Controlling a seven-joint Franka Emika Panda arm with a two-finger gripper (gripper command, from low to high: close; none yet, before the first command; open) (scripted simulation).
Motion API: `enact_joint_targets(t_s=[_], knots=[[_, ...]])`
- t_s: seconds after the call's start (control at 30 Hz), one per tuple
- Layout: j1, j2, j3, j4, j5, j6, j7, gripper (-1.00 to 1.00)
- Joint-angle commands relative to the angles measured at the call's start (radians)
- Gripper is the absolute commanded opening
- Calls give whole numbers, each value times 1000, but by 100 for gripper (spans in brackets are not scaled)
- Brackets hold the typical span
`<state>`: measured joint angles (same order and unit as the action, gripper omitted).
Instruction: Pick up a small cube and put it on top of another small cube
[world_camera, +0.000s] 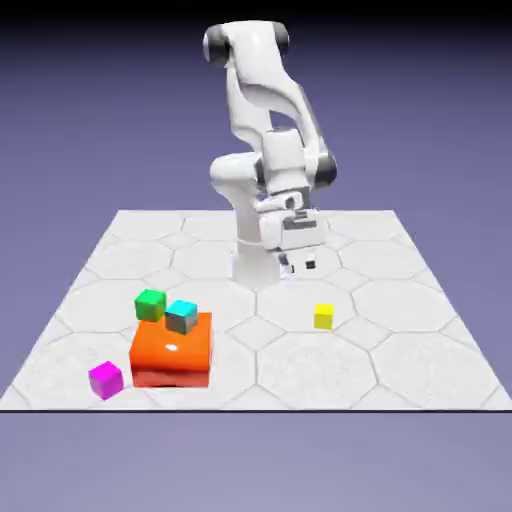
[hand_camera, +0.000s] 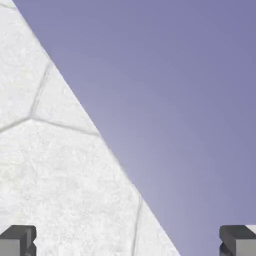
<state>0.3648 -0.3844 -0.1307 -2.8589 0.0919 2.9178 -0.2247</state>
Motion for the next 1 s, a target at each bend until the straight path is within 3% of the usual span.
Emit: enact_joint_targets(t_s=[0.0,0.97], knots=[[16,8,-6,-2,4,-5,-44,0],[477,251,-177,-66,124,-161,-1305,0]])
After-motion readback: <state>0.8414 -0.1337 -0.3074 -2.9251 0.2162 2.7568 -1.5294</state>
